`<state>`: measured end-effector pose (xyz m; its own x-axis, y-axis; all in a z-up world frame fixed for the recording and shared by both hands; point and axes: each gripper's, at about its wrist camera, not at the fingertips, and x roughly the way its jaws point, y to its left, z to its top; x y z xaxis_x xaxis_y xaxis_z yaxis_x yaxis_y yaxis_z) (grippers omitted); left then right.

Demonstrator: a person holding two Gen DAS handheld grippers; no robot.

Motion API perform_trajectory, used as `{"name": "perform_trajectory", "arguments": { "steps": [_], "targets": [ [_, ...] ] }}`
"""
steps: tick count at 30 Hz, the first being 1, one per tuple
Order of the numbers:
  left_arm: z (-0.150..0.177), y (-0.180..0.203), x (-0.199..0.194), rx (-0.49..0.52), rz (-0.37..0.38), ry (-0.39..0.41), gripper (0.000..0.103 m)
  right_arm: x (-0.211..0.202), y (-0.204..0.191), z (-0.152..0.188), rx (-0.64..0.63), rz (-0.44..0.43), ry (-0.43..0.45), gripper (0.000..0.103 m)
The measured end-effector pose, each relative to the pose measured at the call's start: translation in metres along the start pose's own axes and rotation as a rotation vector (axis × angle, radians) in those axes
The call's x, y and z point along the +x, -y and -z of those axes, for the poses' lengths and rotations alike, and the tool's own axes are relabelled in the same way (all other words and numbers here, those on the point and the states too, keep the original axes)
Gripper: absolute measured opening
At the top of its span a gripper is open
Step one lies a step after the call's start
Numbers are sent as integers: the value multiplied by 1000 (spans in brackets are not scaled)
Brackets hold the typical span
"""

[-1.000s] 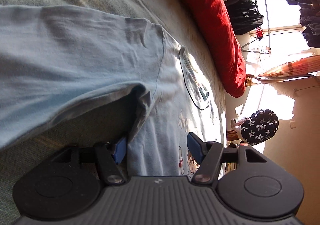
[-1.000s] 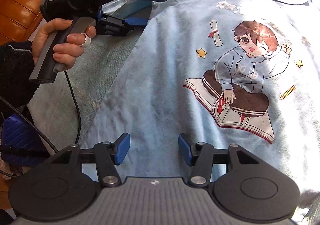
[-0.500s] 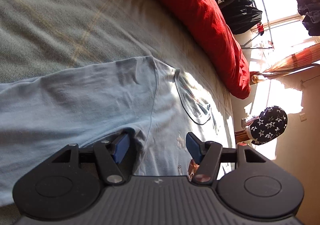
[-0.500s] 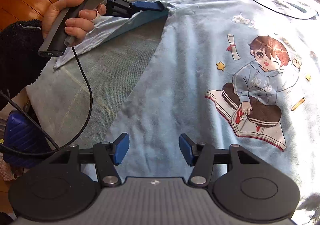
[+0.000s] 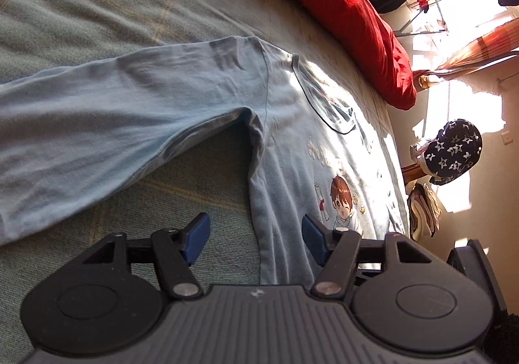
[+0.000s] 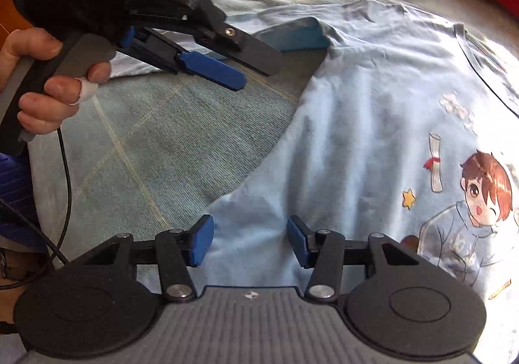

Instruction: Fold clothes

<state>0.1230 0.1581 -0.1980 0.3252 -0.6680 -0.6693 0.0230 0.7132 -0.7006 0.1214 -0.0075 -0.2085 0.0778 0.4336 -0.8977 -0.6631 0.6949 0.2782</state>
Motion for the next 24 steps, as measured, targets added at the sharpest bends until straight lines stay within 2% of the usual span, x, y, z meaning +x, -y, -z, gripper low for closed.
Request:
{"name": "perform_trajectory", "arguments": {
  "steps": [4,7,10,12,16,20,24],
  "targets": [
    [7,1,8,-14,33,-4,61,-5,14,13,46,31,-32,54],
    [9,4,23,16,38,-9,59,-6,16,16,63,27,-26,54],
    [8,8,35,71,29,4,48,-8,18,20,79,22,-20,54],
    [6,9,42,94,29,12,47,-9,19,22,90,19,-16,55],
    [1,1,52,11,102,4,47,-12,22,27,112,13,-8,55],
    [-2,-15,61,-136,211,-32,47,-16,22,28,119,8,-9,55],
    [5,-24,61,-212,263,-84,45,-18,21,29,125,8,-12,55]
  ]
}}
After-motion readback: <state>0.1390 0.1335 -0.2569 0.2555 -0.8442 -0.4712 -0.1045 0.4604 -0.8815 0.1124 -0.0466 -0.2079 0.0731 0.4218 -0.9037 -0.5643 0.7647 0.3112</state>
